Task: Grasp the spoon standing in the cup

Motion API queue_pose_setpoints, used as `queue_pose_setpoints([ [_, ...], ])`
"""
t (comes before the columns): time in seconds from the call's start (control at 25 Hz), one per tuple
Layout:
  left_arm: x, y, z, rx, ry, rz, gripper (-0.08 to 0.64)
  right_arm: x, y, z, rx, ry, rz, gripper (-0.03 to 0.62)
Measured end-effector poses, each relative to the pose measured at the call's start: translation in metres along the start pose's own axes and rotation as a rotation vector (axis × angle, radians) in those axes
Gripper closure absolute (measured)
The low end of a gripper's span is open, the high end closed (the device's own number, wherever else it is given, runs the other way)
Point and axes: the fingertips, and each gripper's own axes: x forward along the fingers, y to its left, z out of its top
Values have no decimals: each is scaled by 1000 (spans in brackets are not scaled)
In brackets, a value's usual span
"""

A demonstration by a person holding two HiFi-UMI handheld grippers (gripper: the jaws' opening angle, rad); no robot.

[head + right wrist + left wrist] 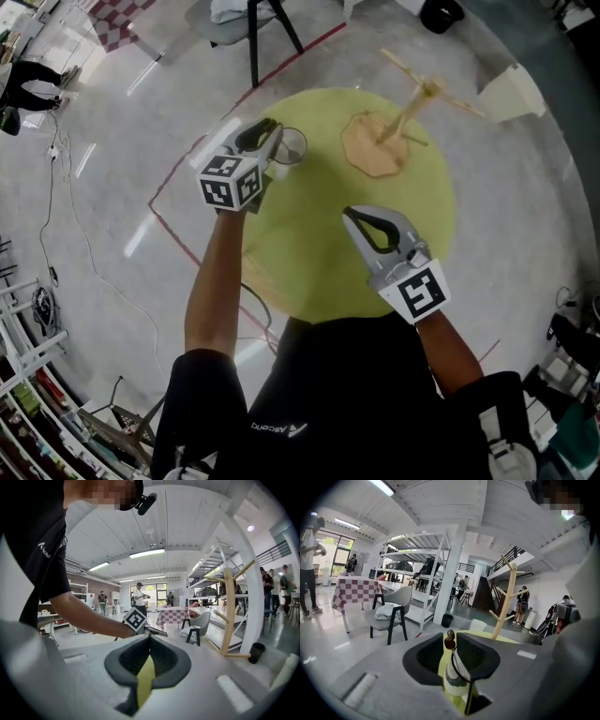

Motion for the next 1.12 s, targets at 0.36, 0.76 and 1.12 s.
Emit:
queue_pose_setpoints([
  [0.36,-22,-19,13,75,-72,19,508,-4,0,2,-8,-15,-11,589],
  [0.76,-110,-77,87,147,-322,59,508,-25,12,34,-44,-94,-30,589],
  [1.12,-193,-150,114,136,-465,71,509,-53,26,57,-34,-157,-33,589],
])
